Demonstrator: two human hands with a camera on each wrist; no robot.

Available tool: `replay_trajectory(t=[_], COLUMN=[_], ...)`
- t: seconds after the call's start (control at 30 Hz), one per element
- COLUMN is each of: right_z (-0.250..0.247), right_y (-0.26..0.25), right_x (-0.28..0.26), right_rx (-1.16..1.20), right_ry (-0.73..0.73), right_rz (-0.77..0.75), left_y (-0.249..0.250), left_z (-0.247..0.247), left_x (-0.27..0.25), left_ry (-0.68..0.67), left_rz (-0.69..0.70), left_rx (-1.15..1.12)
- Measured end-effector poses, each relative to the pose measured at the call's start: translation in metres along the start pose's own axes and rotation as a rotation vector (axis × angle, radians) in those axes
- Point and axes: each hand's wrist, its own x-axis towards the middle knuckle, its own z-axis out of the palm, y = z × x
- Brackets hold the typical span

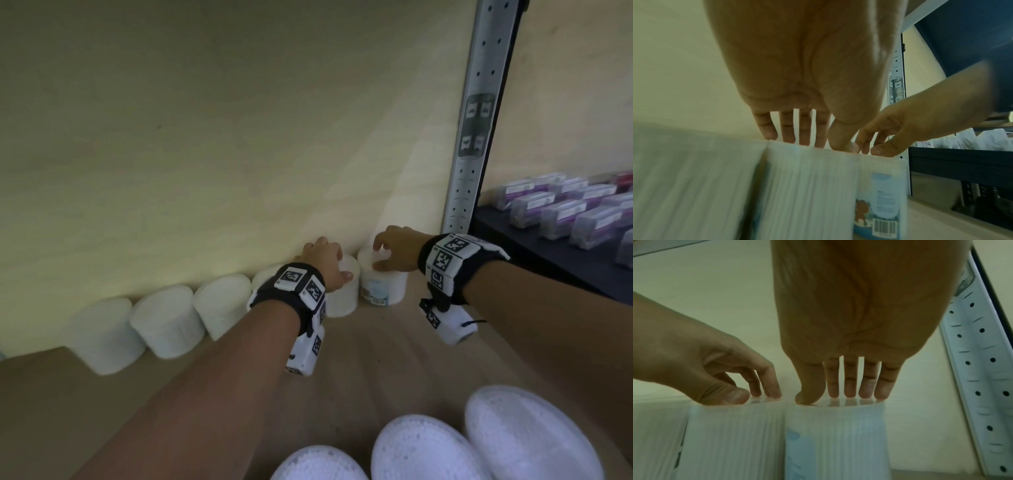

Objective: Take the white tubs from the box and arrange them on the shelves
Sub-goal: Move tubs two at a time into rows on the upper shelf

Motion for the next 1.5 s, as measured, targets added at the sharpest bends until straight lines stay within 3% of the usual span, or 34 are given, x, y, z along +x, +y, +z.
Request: replay_trajectory(t=[0.3,0.5,0.7,0.97,1.27,1.5], right_z=[-0.008,-0.004,0.002,-0.010,0.000,-0.004], right_y=[0.006,0.004,0.002,0.005,-0.001,0.000], right_x=[-0.002,0.000,0.002,0.001,0.001,0.001], right_rx=[0.055,-0.009,-0.043,-0.008,-0.068,-0.064], right_ry=[-0.074,0.040,-0.013,-0.127,-0.011,-0.038], right_rz=[-0.094,0.049,0.066,-0.047,0.049,-0.020], left_y=[0.001,0.003,0.006,0.006,0.005,0.004], left_z=[-0.001,-0.001,-0.001,0.000,-0.002,-0.003], left_x=[0.000,-0.001,-0.004,-0.004,-0.004,-0.004], left_ry=[-0.010,-0.027,-0.022,-0.012,-0.026,-0.024], left_rz=[-0.011,-0.016,-0.025,-0.036,-0.028,-0.022], left_rx=[-0.003,0.007,0.030,0.012,0.021,0.011])
